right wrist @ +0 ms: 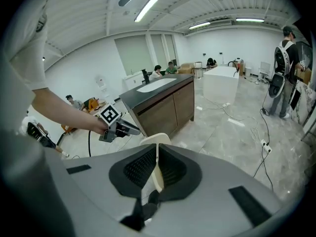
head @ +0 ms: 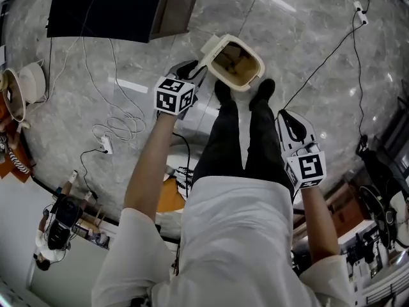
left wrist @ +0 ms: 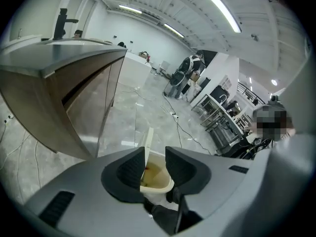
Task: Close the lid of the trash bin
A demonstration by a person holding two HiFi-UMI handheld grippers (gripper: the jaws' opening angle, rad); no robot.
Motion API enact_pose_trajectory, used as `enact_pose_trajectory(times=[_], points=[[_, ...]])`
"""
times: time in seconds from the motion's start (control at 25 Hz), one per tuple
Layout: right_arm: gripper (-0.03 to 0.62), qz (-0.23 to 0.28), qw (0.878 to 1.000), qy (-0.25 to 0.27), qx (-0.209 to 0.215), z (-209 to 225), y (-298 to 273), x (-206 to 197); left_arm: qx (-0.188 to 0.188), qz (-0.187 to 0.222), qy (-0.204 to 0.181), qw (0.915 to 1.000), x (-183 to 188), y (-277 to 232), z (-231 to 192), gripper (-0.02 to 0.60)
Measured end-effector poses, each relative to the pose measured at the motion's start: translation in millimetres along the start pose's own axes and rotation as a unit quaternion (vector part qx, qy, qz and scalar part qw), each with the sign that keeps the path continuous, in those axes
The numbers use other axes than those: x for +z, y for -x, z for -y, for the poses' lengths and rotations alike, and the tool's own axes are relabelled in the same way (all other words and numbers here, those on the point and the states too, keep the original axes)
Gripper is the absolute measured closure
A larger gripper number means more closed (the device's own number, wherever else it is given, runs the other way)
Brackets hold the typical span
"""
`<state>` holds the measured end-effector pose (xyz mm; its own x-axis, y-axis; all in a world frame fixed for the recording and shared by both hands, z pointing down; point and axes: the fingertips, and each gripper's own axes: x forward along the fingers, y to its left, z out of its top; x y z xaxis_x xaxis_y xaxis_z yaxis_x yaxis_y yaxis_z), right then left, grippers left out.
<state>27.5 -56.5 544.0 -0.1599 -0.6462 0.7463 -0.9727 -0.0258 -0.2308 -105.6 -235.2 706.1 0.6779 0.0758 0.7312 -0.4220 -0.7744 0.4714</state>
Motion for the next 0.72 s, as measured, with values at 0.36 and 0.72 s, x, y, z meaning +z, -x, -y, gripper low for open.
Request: enact_pose_trajectory(times=[0.36, 0.72], points=[[0.56, -0.01, 0.999, -0.011, 0.028, -5, -13, -22, -0.012, -0.033, 0.122, 0.9919, -20, -37, -24, 0.407], [0.56, -0.011, 0.999, -0.023, 0.026, 12, -15, -38, -0.005, -0.059, 0.109, 0.9923, -33, -53, -21, 0.408]])
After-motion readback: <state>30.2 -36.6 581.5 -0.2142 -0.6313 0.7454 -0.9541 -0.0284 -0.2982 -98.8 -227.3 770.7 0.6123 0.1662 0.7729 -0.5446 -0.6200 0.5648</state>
